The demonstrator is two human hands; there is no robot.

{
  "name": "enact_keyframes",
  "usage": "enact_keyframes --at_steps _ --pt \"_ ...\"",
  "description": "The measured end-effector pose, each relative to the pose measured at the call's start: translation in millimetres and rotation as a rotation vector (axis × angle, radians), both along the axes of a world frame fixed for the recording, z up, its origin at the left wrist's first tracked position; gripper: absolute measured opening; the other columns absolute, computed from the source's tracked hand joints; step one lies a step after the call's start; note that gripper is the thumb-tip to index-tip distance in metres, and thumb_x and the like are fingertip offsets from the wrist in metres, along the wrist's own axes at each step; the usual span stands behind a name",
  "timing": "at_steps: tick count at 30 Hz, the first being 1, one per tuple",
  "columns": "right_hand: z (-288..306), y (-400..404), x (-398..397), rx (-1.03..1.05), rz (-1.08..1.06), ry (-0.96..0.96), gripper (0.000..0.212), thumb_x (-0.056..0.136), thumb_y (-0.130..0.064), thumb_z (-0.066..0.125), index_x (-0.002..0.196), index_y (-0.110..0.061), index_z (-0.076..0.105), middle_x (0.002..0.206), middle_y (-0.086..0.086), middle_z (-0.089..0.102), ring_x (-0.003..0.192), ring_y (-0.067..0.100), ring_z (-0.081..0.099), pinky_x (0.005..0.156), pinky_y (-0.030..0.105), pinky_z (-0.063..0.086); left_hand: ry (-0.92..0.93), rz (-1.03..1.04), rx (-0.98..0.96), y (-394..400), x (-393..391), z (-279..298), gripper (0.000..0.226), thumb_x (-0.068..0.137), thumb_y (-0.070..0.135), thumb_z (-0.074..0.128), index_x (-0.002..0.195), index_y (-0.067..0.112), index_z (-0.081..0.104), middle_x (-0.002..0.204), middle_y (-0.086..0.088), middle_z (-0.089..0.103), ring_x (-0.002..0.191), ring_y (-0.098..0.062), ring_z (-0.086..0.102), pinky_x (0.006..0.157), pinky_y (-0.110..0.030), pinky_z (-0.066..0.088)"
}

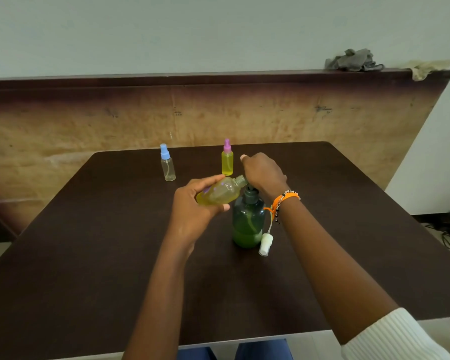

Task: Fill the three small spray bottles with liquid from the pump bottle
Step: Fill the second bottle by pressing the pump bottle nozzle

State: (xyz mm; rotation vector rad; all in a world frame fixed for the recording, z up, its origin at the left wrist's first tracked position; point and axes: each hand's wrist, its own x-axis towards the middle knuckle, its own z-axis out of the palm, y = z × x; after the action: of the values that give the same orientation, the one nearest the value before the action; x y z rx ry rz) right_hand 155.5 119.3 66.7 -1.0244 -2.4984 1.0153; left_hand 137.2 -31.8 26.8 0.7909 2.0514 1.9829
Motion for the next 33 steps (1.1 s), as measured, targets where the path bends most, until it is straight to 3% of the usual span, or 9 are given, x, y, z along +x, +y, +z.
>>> enact_keyframes --at_steps 4,9,14,17,19,23,25,28,33 --pt "8.2 -1.6 2.3 0.079 0.023 -0.020 0.047 0.099 -0.044 0.026 0.103 -0.009 0.057 0.110 0.011 0.058 0.108 0.034 0.051 0.105 0.051 0.022 0.022 0.003 -0.001 0.9 -0.8 3.8 0.060 0.064 -0.012 0.075 0.104 0.032 0.067 0.112 -0.005 0.065 0.099 -0.006 0.064 0.085 -0.022 0.054" --pt "-1.1 2.8 1.0 0.015 -0.038 0.045 0.033 0.099 -0.036 0.031 0.091 -0.012 0.052 0.104 0.008 0.057 0.091 0.026 0.045 0.102 0.049 0.026 0.013 0.007 0.003 3.6 -1.4 -1.0 0.061 0.063 -0.013 0.075 0.106 0.030 0.067 0.112 -0.004 0.066 0.099 -0.006 0.064 0.084 -0.022 0.054" --pt "6.4 -1.4 4.7 0.024 -0.027 0.009 0.033 0.099 -0.036 0.030 0.093 -0.012 0.053 0.113 0.012 0.059 0.105 0.032 0.050 0.103 0.048 0.024 0.014 0.001 -0.002 2.7 -0.6 2.3 0.061 0.063 -0.014 0.075 0.106 0.029 0.067 0.112 -0.006 0.065 0.095 -0.002 0.064 0.075 -0.013 0.052" --pt "12.6 -3.6 4.8 -0.005 -0.005 -0.001 0.044 0.099 -0.043 0.028 0.096 -0.010 0.056 0.101 0.009 0.055 0.103 0.032 0.049 0.107 0.051 0.021 0.020 -0.004 -0.004 1.5 0.3 7.5 0.060 0.064 -0.014 0.074 0.110 0.023 0.067 0.112 -0.007 0.064 0.091 -0.001 0.063 0.070 -0.008 0.048" --pt "11.3 -5.4 0.7 -0.062 -0.004 0.001 0.044 0.095 -0.045 0.032 0.097 -0.010 0.057 0.094 0.006 0.049 0.093 0.028 0.045 0.107 0.053 0.025 0.023 -0.005 -0.010 2.0 0.0 8.0 0.059 0.063 -0.014 0.074 0.110 0.022 0.068 0.112 -0.007 0.064 0.092 -0.001 0.063 0.071 -0.007 0.048" --pt "2.7 -10.2 -1.3 -0.175 -0.025 0.075 0.032 0.076 -0.040 0.040 0.073 -0.012 0.055 0.083 0.008 0.054 0.080 0.028 0.047 0.099 0.056 0.038 0.000 0.006 -0.022 3.4 2.7 3.8 0.061 0.062 -0.014 0.075 0.112 0.020 0.068 0.113 -0.009 0.065 0.098 -0.007 0.063 0.077 -0.009 0.050" --pt "3.1 -10.2 1.7 -0.122 -0.023 0.039 0.032 0.087 -0.036 0.039 0.080 -0.009 0.056 0.088 0.008 0.055 0.084 0.029 0.049 0.102 0.055 0.035 -0.010 0.009 -0.020 2.0 3.2 2.8 0.061 0.062 -0.015 0.075 0.113 0.018 0.067 0.113 -0.010 0.065 0.097 -0.007 0.063 0.076 -0.009 0.049" --pt "14.0 -6.2 6.3 0.026 -0.011 -0.066 0.036 0.097 -0.034 0.034 0.109 -0.009 0.058 0.109 0.011 0.055 0.106 0.031 0.050 0.106 0.049 0.022 -0.014 0.002 -0.015 1.3 2.9 5.5 0.060 0.063 -0.014 0.074 0.115 0.015 0.066 0.114 -0.010 0.064 0.097 -0.005 0.063 0.076 -0.008 0.049" --pt "21.8 -7.7 5.7 0.165 0.021 -0.117 0.040 0.099 -0.035 0.031 0.109 -0.009 0.058 0.120 0.013 0.057 0.113 0.033 0.049 0.106 0.048 0.019 -0.007 -0.001 -0.014 0.8 3.6 8.7 0.059 0.064 -0.013 0.074 0.115 0.017 0.066 0.114 -0.008 0.064 0.093 -0.001 0.062 0.071 -0.006 0.048"
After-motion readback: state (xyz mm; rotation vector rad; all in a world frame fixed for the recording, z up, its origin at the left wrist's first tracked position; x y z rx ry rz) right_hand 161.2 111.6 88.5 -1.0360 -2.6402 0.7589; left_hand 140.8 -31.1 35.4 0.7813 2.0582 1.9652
